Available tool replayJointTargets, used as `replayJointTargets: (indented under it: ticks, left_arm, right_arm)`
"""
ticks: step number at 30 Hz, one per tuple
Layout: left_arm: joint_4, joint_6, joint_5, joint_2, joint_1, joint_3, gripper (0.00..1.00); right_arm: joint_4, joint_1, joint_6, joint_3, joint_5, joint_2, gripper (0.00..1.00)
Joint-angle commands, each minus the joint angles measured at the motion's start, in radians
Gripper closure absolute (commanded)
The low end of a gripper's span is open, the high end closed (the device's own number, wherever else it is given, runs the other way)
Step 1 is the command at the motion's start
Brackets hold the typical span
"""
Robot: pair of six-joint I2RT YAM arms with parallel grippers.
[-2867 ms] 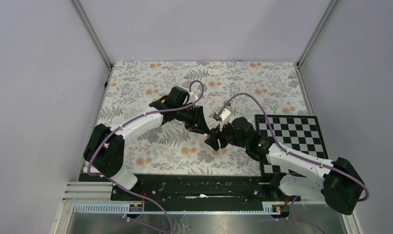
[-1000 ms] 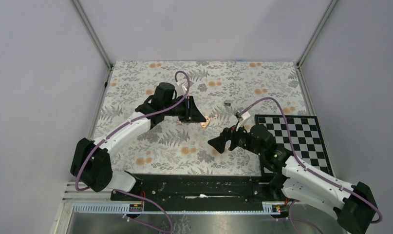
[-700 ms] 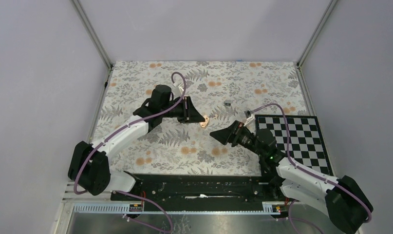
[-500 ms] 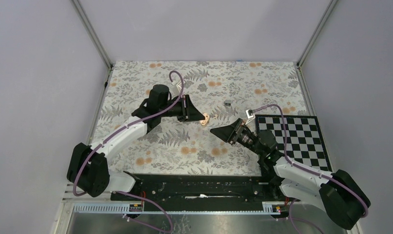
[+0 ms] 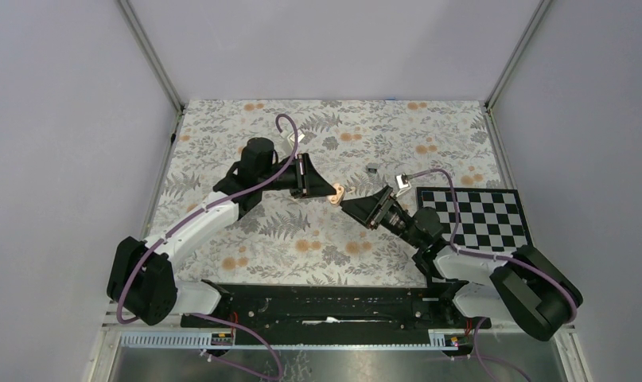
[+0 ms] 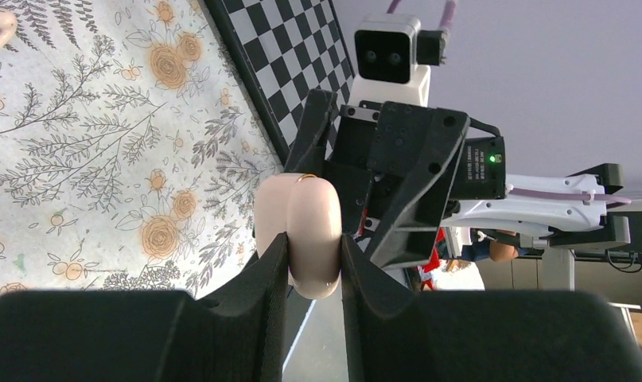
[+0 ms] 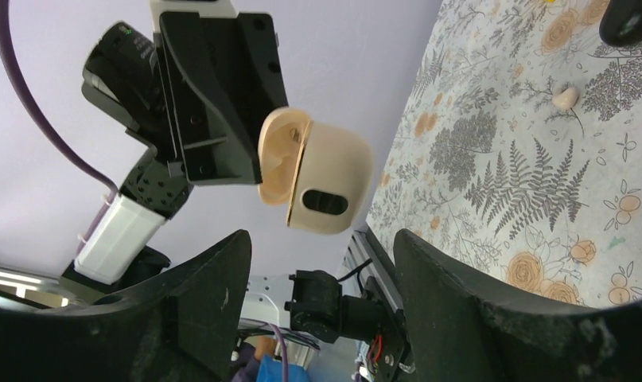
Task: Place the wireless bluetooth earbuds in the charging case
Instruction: Open the charging case, then adjust the charging case.
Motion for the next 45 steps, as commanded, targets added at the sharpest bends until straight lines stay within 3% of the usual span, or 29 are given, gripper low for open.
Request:
replayJointTargets:
  ticks: [1, 10, 20, 25, 29, 33, 36, 41, 45]
  left_arm:
    - [0.063, -0.006, 0.044, -0.019, 0.005, 0.006, 1.00]
    - [0.067, -0.006, 0.054, -0.014, 0.005, 0.010, 1.00]
    - [0.072, -0.007, 0.054, -0.013, 0.006, 0.009, 1.00]
    - [0.071, -0.005, 0.055, -0.012, 0.007, 0.007, 1.00]
    - [0.100, -0.023, 0.065, -0.016, 0.007, -0.003, 1.00]
    - [0.109, -0.031, 0.071, -0.021, 0.007, -0.010, 1.00]
    - [0.113, -0.036, 0.072, -0.025, 0.008, -0.014, 1.00]
    - [0.111, -0.039, 0.071, -0.028, 0.010, -0.016, 1.00]
    - [0.115, -0.039, 0.069, -0.037, 0.013, -0.019, 1.00]
  right_arm:
    - [0.196, -0.024, 0.064, 0.031, 0.008, 0.057, 0.28]
    - [0.230, -0.034, 0.071, 0.071, -0.018, 0.120, 0.32]
    - [0.487, -0.035, 0.190, 0.083, -0.055, 0.318, 0.49]
    - [0.493, -0.036, 0.189, 0.088, -0.064, 0.335, 0.47]
    - [0.495, -0.035, 0.186, 0.090, -0.063, 0.337, 0.53]
    - [0.496, -0.035, 0.181, 0.100, -0.073, 0.333, 0.41]
    - [0.497, -0.036, 0.172, 0.102, -0.072, 0.322, 0.41]
    - [0.496, -0.036, 0.167, 0.098, -0.070, 0.310, 0.55]
    - [0.497, -0.035, 0.164, 0.086, -0.059, 0.300, 0.73]
